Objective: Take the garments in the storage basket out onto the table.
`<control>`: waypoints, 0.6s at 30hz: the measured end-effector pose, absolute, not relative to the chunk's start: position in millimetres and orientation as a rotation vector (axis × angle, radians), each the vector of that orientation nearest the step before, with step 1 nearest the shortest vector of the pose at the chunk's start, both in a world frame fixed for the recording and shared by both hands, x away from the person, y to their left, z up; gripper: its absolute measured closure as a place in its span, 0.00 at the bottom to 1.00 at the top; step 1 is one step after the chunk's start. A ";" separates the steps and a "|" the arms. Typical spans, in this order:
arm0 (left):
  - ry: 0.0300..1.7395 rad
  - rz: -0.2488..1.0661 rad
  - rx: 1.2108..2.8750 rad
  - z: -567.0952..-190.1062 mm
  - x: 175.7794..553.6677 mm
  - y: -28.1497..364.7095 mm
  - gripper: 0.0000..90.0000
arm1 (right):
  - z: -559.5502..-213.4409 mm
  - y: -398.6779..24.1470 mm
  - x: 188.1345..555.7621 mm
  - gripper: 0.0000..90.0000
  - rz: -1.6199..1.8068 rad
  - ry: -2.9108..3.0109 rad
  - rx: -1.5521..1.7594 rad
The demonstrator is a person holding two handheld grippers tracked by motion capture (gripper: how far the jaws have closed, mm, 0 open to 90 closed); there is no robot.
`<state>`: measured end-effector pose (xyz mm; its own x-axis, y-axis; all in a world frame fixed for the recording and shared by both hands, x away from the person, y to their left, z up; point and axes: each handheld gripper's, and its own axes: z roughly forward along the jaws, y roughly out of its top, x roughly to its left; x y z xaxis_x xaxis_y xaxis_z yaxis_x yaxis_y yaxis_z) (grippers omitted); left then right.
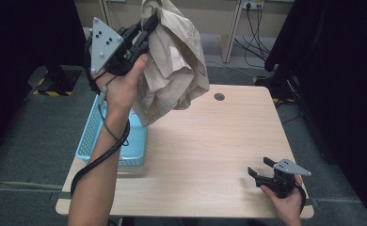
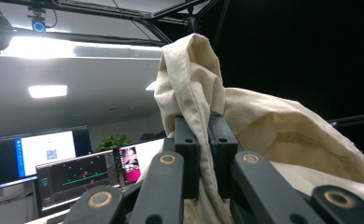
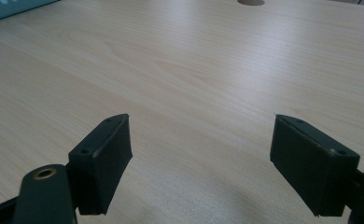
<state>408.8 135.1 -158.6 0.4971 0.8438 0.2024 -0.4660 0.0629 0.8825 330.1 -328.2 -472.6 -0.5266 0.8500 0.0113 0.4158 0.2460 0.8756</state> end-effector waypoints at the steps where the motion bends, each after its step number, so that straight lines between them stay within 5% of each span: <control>1: 0.414 1.033 1.120 -158.3 408.6 133.9 0.94 | -472.6 -328.2 330.1 0.24 1.221 2.052 1.151; 18: 0.379 0.971 1.122 -158.2 405.5 113.7 0.94 | -472.5 -328.5 330.1 0.24 1.223 2.052 1.152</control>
<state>405.5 113.7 -158.2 0.5553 0.8075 0.1990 -0.4593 0.0983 0.8828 330.1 -328.5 -472.5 -0.5274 0.8495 0.0131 0.4158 0.2446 0.8760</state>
